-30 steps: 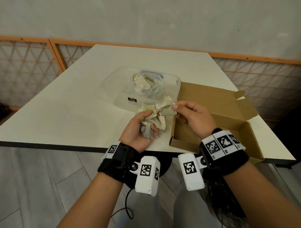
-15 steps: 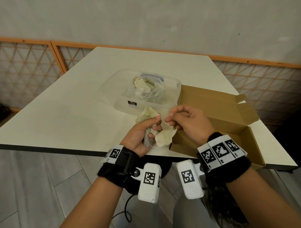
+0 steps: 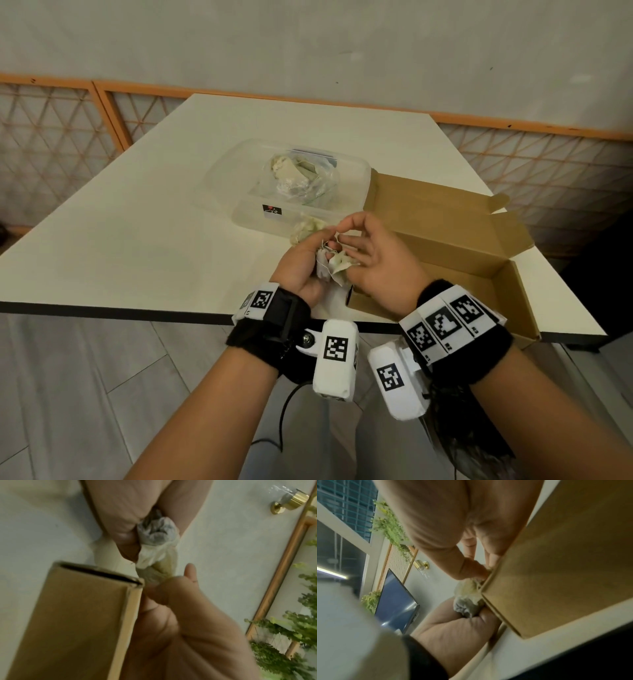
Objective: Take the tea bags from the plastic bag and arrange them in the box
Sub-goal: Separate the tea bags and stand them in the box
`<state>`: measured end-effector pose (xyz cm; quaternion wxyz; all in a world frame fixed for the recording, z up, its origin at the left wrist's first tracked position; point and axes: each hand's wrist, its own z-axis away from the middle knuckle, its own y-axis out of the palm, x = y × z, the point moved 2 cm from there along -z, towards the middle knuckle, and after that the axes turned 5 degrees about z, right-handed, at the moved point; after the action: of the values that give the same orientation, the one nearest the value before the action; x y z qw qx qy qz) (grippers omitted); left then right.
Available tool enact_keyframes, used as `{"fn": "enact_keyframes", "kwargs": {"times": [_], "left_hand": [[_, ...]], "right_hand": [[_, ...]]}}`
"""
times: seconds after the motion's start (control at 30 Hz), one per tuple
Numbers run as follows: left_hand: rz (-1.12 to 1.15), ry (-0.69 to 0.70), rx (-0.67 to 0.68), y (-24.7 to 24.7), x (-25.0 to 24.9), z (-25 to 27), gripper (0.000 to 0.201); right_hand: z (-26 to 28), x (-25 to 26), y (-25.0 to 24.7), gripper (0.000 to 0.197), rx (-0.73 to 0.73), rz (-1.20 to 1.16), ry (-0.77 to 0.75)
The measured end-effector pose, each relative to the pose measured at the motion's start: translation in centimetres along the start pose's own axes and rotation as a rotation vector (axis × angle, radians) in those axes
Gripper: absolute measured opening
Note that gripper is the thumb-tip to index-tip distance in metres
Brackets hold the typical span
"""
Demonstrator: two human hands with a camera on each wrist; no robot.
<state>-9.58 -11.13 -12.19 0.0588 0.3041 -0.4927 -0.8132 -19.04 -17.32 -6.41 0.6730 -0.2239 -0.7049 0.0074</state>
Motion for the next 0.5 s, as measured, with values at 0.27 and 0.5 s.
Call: {"fn": "enact_keyframes", "kwargs": {"times": [0.27,0.5], "left_hand": [[0.08,0.037,0.029,0.0,0.1,0.8,0.001],[0.046,0.097,0.108,0.3,0.2,1.4,0.011]], "right_hand": [[-0.4,-0.2,-1.1,0.047,-0.154,0.044,0.02],[-1.1,-0.5,-2.9,0.015,-0.309,-0.661,0.261]]}}
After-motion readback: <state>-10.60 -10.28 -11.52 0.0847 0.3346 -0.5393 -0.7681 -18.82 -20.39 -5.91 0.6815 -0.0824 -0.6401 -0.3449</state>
